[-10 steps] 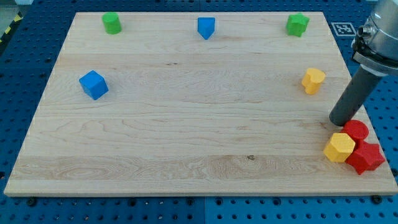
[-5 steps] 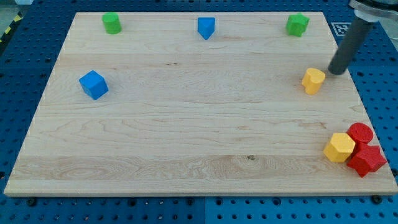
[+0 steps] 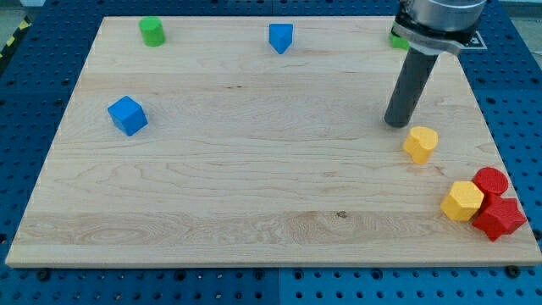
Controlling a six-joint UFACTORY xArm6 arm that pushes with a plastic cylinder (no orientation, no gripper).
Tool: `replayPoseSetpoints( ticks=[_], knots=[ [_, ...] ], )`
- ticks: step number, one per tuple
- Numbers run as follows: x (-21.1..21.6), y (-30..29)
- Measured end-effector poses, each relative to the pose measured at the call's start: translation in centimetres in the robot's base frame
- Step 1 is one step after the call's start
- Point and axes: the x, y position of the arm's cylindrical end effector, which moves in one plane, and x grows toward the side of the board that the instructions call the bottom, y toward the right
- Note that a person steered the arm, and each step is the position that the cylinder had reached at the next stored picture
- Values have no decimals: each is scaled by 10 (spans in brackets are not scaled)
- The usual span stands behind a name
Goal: Slide the yellow heart to the top left of the yellow hexagon
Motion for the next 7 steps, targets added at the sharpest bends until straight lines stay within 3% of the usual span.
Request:
replayPoseSetpoints(
  ticks=[1, 3, 6, 7],
  knots=[
    [21, 9],
    [7, 4],
    [42, 26],
    [27, 26]
  ],
)
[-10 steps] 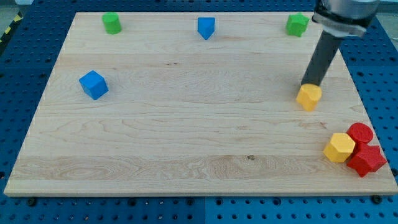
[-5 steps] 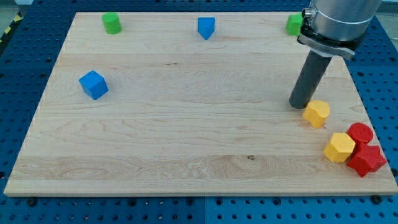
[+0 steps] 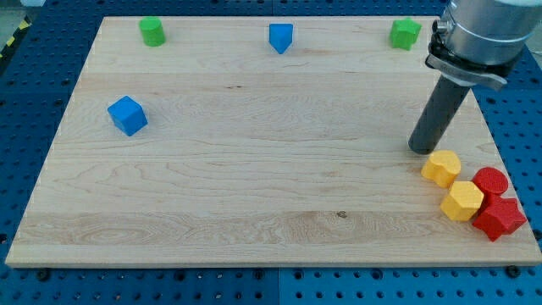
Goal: Slide the yellow heart to the top left of the yellow hexagon
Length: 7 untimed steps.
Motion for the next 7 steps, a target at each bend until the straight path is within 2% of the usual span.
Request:
replayPoseSetpoints(
  ticks=[1, 5, 7],
  knots=[
    [-4, 8],
    [41, 32],
    [9, -2]
  ],
)
